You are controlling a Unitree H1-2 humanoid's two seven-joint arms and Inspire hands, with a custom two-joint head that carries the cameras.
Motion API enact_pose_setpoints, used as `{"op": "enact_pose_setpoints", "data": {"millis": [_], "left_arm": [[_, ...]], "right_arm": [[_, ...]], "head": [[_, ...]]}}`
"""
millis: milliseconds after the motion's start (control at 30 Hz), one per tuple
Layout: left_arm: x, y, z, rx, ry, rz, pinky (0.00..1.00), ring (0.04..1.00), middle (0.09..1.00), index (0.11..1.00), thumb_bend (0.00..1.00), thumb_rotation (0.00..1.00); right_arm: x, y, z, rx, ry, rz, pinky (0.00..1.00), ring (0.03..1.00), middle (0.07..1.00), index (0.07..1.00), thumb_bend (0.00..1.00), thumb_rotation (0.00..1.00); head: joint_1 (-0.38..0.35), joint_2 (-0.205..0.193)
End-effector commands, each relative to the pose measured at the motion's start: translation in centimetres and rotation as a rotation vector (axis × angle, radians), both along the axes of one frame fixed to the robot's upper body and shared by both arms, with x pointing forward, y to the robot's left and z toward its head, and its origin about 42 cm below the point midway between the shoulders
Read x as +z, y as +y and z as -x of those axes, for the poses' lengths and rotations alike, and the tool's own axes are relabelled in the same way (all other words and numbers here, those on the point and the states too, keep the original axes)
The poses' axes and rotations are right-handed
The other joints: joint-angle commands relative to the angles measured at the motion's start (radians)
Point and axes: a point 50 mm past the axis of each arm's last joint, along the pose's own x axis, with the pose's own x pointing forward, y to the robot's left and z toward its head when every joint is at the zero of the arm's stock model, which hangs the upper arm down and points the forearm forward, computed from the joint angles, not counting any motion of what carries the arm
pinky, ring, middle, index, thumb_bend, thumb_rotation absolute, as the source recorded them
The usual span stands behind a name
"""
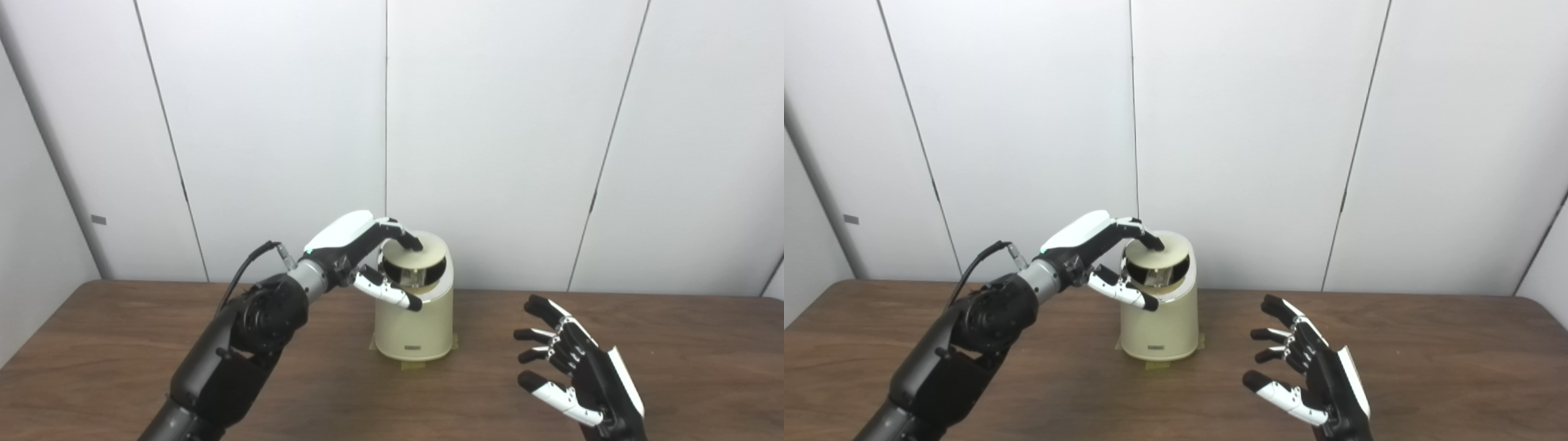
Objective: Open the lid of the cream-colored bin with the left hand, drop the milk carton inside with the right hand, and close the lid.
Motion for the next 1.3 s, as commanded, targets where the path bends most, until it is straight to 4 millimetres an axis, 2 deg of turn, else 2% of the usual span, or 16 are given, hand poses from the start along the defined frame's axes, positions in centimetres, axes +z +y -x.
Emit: {"op": "enact_pose_setpoints", "data": {"millis": [0, 200, 400, 800, 1067, 1167, 1267], "left_arm": [[2.3, -0.2, -0.2, -0.019, -0.077, 0.004, 1.00, 0.951, 0.780, 0.739, 0.94, 0.30], [0.8, 0.2, 0.0, -0.029, -0.055, -0.020, 1.00, 0.947, 0.791, 0.743, 0.93, 0.32], [0.3, 0.0, 0.5, -0.047, -0.102, -0.094, 1.00, 0.953, 0.783, 0.746, 0.93, 0.34], [-1.3, -1.2, 2.8, -0.096, -0.214, -0.272, 1.00, 0.935, 0.750, 0.745, 0.96, 0.31], [-2.7, -1.9, 3.9, -0.130, -0.286, -0.523, 1.00, 0.971, 0.776, 0.770, 0.94, 0.34], [-3.5, -2.1, 4.2, -0.122, -0.274, -0.590, 1.00, 0.987, 0.768, 0.758, 0.98, 0.32], [-4.2, -2.2, 4.2, -0.103, -0.224, -0.636, 1.00, 0.997, 0.768, 0.757, 1.00, 0.34]], "right_arm": [[2.3, 0.1, -0.8, 0.008, -0.089, -0.003, 0.54, 0.697, 0.854, 0.835, 0.81, 0.49], [2.2, -0.3, -0.7, 0.004, -0.095, -0.001, 0.56, 0.701, 0.856, 0.841, 0.81, 0.50], [2.2, -0.3, -0.6, 0.002, -0.092, 0.000, 0.56, 0.696, 0.857, 0.842, 0.82, 0.50], [2.6, 0.1, -0.5, 0.004, -0.091, -0.005, 0.54, 0.685, 0.855, 0.843, 0.82, 0.49], [2.8, 0.0, -0.5, 0.009, -0.095, -0.006, 0.54, 0.684, 0.851, 0.847, 0.81, 0.50], [2.9, 0.0, -0.5, 0.006, -0.097, 0.002, 0.55, 0.680, 0.850, 0.846, 0.82, 0.51], [2.8, 0.0, -0.5, -0.002, -0.098, 0.014, 0.56, 0.680, 0.850, 0.848, 0.83, 0.52]], "head": [[0.001, 0.001], [-0.002, 0.007], [-0.003, 0.015], [-0.009, 0.031], [-0.009, 0.038], [-0.011, 0.040], [-0.012, 0.038]]}}
